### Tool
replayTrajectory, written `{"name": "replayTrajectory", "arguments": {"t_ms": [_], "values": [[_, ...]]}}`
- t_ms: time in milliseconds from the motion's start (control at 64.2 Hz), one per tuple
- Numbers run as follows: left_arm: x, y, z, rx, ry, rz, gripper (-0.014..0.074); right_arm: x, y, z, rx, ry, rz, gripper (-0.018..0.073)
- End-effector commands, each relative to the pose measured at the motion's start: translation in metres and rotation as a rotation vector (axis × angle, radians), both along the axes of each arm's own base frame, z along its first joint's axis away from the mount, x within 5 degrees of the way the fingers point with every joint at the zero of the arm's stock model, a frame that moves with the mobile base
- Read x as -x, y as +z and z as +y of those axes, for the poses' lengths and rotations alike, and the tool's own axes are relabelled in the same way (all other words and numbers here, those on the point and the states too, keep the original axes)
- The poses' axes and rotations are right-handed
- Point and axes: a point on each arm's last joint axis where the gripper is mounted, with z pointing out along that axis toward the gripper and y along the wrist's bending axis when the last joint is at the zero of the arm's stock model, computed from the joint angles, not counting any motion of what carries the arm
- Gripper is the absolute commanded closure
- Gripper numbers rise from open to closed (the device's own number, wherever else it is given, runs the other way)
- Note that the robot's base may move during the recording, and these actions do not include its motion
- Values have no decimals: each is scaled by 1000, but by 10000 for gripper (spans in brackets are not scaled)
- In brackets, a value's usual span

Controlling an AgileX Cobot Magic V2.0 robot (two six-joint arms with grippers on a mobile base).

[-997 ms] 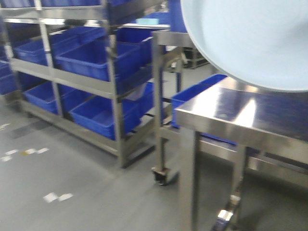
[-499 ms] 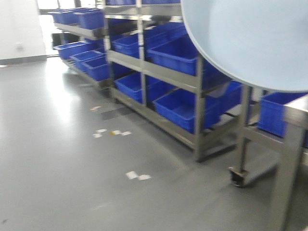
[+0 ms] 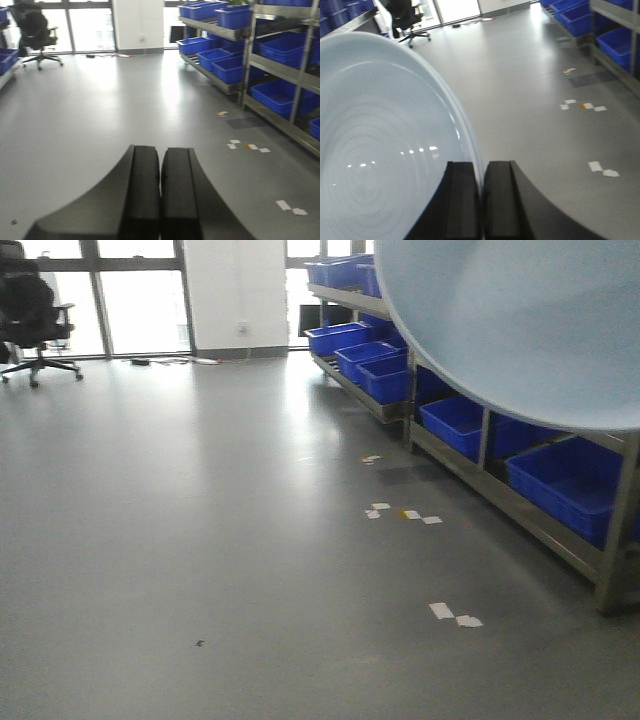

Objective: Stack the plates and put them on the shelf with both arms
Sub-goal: 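Hold the plate stack raised in the right gripper while the base drives away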

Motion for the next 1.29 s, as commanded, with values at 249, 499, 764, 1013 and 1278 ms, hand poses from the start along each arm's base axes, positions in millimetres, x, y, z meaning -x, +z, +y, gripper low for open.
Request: {"name": "replayTrajectory", "arguments": {"t_ms": [249, 499, 764, 1013, 1278], "values": [[-1, 17, 2, 19, 23, -106, 511, -1, 19, -3, -21, -36, -130, 537], [-1, 17, 2, 19, 23, -106, 511, -1, 19, -3, -21, -36, -130, 537], [-1, 17, 2, 19, 23, -106, 511, -1, 19, -3, -21, -36, -130, 537], [-1, 17, 2, 19, 23, -106, 511, -1, 19, -3, -21, -36, -129, 537], [-1, 17, 2, 19, 23, -106, 511, -1, 19, -3, -21, -36, -129, 537]]}}
